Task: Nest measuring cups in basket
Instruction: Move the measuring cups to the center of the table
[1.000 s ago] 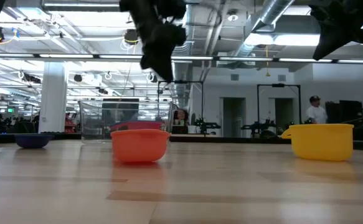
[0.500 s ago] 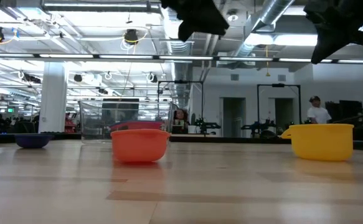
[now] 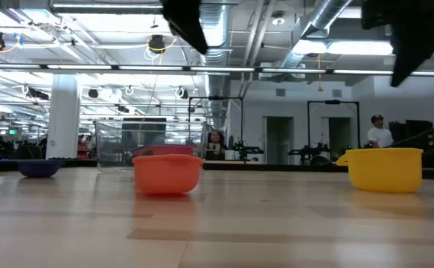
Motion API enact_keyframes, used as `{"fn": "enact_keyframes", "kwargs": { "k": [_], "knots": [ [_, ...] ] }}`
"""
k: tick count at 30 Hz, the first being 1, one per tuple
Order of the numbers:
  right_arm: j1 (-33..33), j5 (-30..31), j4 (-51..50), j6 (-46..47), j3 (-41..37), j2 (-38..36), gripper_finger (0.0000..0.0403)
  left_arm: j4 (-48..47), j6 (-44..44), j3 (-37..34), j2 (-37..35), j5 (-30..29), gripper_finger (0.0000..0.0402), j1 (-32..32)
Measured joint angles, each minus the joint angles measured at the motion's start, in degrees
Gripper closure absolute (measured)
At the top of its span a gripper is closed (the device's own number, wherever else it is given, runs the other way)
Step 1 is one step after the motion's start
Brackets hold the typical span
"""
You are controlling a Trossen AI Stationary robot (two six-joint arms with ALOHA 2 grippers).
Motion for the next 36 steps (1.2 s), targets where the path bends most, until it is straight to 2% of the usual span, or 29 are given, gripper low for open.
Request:
{"fn": "enact_keyframes", "kwargs": {
  "k": [4,7,14,16,19,24,27,29,32,36],
  "knots": [
    [7.5,-0.1,0.2,7.8,0.0,6.2,0.0384,-6.3,-0.8,0.0,-2.8,-4.2,0.0322,-1.7],
    [10.4,-0.4,1.1,12.2,0.0,11.9,0.0390,-10.8,-2.2,0.0,-4.7,-7.2,0.0322,-2.6],
    [9.9,-7.5,4.4,15.1,0.0,25.0,0.0397,-23.0,-6.7,-0.1,-8.8,-12.0,0.0322,-3.7],
    [9.3,-10.1,4.3,16.7,0.0,28.1,0.0397,-24.1,-7.9,-0.9,-10.5,-12.9,0.0322,-3.7],
    [7.5,-10.9,6.5,16.6,0.0,31.6,0.0398,-23.6,-8.9,-3.5,-13.9,-13.1,0.0322,-4.1],
    [0.7,-5.8,20.0,12.0,0.1,34.8,0.0398,-20.0,-10.9,-9.7,-20.0,-13.1,0.0322,-4.2],
    [-3.1,-2.2,21.0,12.1,1.9,35.1,0.0398,-17.3,-11.5,-13.8,-22.9,-13.0,0.0322,-4.2],
    [-3.4,-2.2,19.0,11.5,4.0,34.3,0.0398,-15.6,-11.8,-16.2,-24.1,-12.4,0.0322,-4.2],
    [-0.3,-2.2,10.1,14.7,7.9,32.2,0.0398,-15.4,-11.8,-18.5,-24.6,-11.7,0.0322,-4.2],
    [2.0,5.3,0.1,24.1,10.4,31.4,0.0398,-13.4,-12.3,-20.3,-24.6,-11.5,0.0322,-4.2]
  ]
}}
